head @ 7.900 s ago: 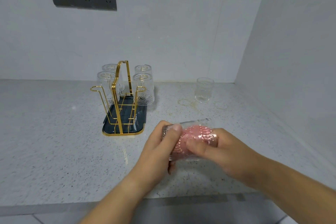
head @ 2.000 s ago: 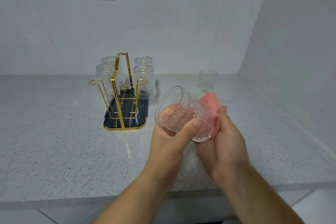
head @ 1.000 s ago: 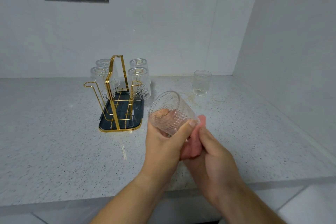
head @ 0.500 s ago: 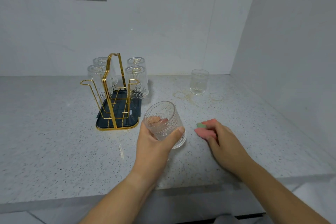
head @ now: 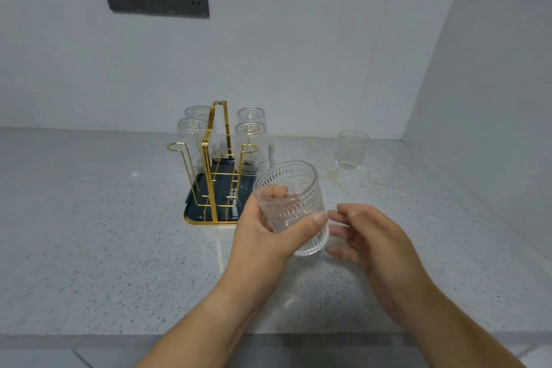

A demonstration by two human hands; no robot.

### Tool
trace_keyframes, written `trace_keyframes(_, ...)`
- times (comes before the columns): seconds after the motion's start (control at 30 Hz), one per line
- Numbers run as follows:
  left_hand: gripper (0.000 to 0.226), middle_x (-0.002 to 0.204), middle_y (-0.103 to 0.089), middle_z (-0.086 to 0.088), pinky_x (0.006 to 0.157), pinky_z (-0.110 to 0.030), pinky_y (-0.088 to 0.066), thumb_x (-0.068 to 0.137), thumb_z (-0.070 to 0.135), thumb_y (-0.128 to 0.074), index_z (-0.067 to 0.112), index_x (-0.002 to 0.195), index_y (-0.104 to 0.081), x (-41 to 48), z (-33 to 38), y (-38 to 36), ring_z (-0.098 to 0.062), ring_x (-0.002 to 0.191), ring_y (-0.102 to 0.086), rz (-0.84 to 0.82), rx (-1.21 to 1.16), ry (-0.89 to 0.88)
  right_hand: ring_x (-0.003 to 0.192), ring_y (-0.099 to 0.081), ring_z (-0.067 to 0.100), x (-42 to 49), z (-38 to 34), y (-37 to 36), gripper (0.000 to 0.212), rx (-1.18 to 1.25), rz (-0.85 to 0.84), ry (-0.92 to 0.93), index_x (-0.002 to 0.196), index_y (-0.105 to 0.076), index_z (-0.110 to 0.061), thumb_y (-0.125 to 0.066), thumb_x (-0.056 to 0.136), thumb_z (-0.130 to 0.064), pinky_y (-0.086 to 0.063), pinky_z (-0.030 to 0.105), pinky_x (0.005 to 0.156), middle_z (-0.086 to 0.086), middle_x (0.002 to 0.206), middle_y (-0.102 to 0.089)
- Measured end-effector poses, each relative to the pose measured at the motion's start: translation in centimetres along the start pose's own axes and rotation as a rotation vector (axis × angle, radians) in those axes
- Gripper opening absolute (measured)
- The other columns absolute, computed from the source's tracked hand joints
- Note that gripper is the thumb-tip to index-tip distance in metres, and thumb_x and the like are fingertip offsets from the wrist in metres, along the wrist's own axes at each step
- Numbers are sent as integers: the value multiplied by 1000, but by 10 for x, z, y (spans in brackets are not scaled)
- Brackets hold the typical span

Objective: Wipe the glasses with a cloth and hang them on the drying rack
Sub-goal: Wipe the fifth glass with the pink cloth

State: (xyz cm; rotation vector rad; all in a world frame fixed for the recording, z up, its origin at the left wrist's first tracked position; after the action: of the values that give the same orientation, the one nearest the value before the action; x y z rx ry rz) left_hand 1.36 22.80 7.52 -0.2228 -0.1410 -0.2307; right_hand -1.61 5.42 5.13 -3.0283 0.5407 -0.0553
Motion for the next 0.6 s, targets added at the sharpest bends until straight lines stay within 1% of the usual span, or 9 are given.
trace_keyframes(0.07, 56, 89, -79, 13, 69, -12, -55, 60, 18, -86, 19, 110, -61, -2, 14, 1, -1, 84, -75, -31, -22, -31, 110, -73, 31, -5, 0, -21, 38, 313, -165, -217, 120, -69, -5, -50, 104, -34, -57, 47, 85, 16, 122, -75)
trace_keyframes(0.13, 61, 91, -79, 6, 69, -14, -56, 55, 20, -86, 19, 110, -60, -2, 23, 6, -6, 85, -76, -45, -61, -40, 122, -62, 38, -12, -1, -42, 51, 512, -373, -364, 131, -66, -7, -45, 104, -44, -50, 49, 94, 21, 137, -66)
trace_keyframes(0.2, 62, 93, -79, 1, 69, -16, -56, 54, 18, -87, 18, 110, -60, -2, 32, 13, -9, 85, -77, -47, -84, -43, 132, -53, 40, -17, -6, -59, 58, 624, -508, -381, 141, -61, -13, -40, 104, -53, -42, 48, 102, 20, 150, -55)
trace_keyframes(0.27, 62, 94, -80, 1, 70, -18, -57, 56, 12, -92, 19, 110, -61, -1, 39, 21, -10, 87, -78, -49, -83, -66, 137, -46, 38, -17, -12, -74, 61, 685, -592, -342, 147, -53, -15, -45, 103, -56, -36, 45, 107, 19, 157, -46)
trace_keyframes(0.37, 59, 101, -80, -4, 73, -20, -59, 62, 4, -93, 20, 111, -63, 4, 46, 35, -14, 93, -78, -44, -91, -101, 151, -27, 38, -14, -19, -93, 65, 727, -608, -299, 153, -44, -13, -55, 101, -51, -19, 50, 122, 19, 162, -38)
trace_keyframes(0.43, 62, 109, -79, -6, 78, -21, -59, 63, 5, -93, 19, 116, -62, 9, 52, 44, -16, 100, -77, -47, -89, -126, 154, -27, 35, -10, -29, -105, 61, 749, -577, -244, 153, -43, -10, -51, 104, -46, -8, 51, 128, 19, 161, -40)
trace_keyframes(0.5, 66, 114, -79, -1, 85, -23, -59, 65, 9, -94, 25, 120, -61, 16, 61, 60, -14, 107, -75, -45, -80, -164, 145, -46, 33, -2, -44, -121, 54, 725, -549, -167, 146, -53, -8, -44, 106, -43, -26, 47, 125, 18, 154, -51)
trace_keyframes(0.57, 78, 117, -77, 2, 91, -26, -58, 59, 22, -95, 29, 126, -55, 28, 68, 75, -12, 111, -73, -31, -79, -185, 125, -66, 27, 11, -60, -129, 50, 655, -482, -87, 132, -68, -9, -45, 101, -40, -54, 36, 102, 16, 139, -66)
trace_keyframes(0.6, 86, 120, -75, 1, 92, -26, -58, 56, 30, -93, 29, 131, -52, 35, 72, 84, -13, 114, -72, -15, -76, -188, 111, -72, 24, 19, -69, -133, 48, 610, -446, -55, 128, -71, -11, -49, 97, -40, -60, 29, 87, 13, 131, -70)
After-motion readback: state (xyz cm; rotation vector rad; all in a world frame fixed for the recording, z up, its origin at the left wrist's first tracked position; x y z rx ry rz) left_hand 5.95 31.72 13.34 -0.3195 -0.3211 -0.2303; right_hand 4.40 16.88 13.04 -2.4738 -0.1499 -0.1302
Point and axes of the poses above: each hand's wrist, its own x-axis towards the middle knuckle, its own y-axis out of the back of the hand, z = x × y, the point moved 3 cm from there along x, towards the middle knuckle
